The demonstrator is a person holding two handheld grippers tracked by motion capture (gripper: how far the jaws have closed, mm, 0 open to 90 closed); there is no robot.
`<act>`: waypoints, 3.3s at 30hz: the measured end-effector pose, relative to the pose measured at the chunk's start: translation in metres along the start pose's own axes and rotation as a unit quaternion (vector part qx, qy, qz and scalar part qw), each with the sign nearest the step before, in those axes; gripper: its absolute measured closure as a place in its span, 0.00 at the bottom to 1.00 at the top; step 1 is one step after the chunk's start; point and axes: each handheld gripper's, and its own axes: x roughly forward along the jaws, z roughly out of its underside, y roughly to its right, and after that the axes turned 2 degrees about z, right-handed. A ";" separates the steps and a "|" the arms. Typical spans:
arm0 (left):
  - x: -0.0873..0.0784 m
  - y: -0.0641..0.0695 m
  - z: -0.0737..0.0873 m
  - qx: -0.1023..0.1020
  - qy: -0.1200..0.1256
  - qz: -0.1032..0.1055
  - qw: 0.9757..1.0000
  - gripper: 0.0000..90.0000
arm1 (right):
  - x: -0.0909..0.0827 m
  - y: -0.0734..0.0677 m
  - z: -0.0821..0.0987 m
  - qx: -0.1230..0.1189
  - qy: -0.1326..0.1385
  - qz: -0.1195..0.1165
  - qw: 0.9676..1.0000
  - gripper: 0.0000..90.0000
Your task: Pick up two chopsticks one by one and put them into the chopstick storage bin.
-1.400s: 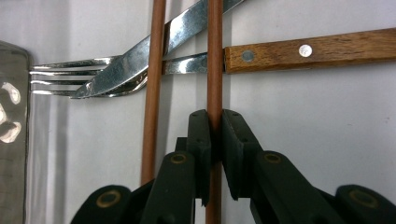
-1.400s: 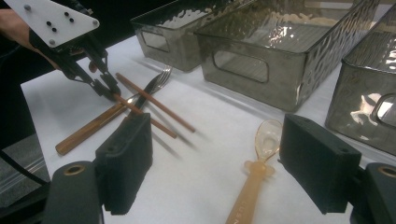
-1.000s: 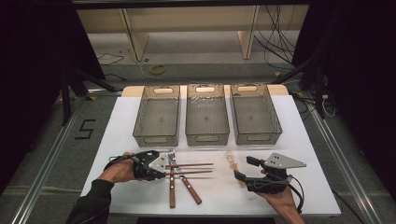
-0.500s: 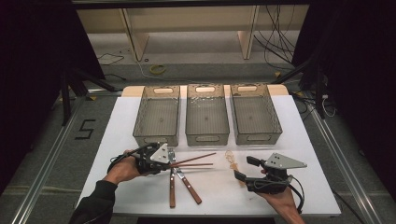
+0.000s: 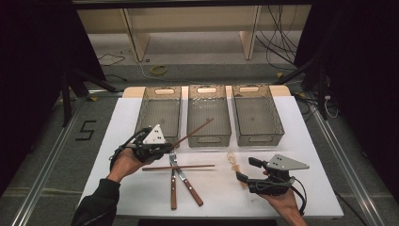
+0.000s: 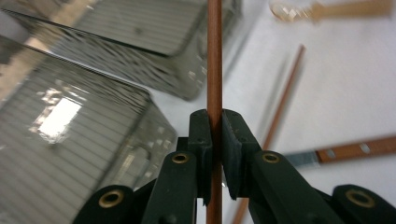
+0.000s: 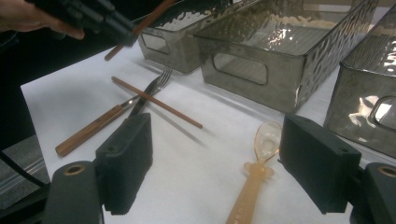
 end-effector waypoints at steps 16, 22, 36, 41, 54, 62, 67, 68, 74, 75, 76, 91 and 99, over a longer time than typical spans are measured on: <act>-0.016 -0.049 -0.021 -0.097 0.042 -0.056 0.993 0.92 | 0.000 0.000 0.000 0.000 0.000 -0.001 1.000 0.30; -0.016 -0.072 -0.021 -0.125 0.043 -0.069 0.989 0.92 | 0.000 0.000 0.000 0.001 0.000 -0.002 1.000 0.29; 0.006 -0.114 -0.006 -0.182 0.006 -0.098 0.978 0.91 | 0.001 0.001 0.000 0.001 -0.001 -0.005 1.000 0.30; 0.012 -0.118 0.003 -0.197 -0.002 -0.101 0.975 0.91 | 0.001 0.001 0.000 0.002 -0.001 -0.006 1.000 0.29; 0.022 -0.118 0.019 -0.207 -0.012 -0.104 0.973 0.85 | 0.001 0.000 0.000 0.002 -0.003 -0.006 1.000 0.29; 0.014 -0.112 0.014 -0.219 0.002 -0.111 0.969 0.40 | 0.001 0.001 0.000 0.008 0.000 -0.009 1.000 0.29; 0.008 -0.100 0.006 -0.218 0.033 -0.098 0.970 0.24 | 0.001 0.000 0.000 0.008 0.002 -0.012 1.000 0.29; 0.006 -0.097 0.004 -0.214 0.039 -0.096 0.971 0.22 | 0.001 0.000 0.000 0.008 0.002 -0.012 1.000 0.29; -0.004 -0.074 -0.006 -0.184 0.057 -0.071 0.979 0.17 | 0.001 0.000 0.000 0.015 0.004 -0.017 1.000 0.29; -0.005 -0.070 -0.007 -0.184 0.055 -0.069 0.979 0.17 | 0.001 0.000 0.000 0.015 0.005 -0.018 1.000 0.29; -0.006 -0.067 -0.007 -0.182 0.057 -0.067 0.979 0.17 | 0.000 0.000 -0.001 0.015 0.007 -0.019 1.000 0.29; -0.010 -0.030 -0.006 -0.154 0.055 -0.038 0.986 0.17 | 0.000 0.000 -0.001 0.018 0.013 -0.027 0.999 0.29; -0.005 -0.016 0.001 -0.128 0.029 -0.024 0.991 0.17 | -0.001 -0.002 -0.001 0.016 0.015 -0.031 0.999 0.29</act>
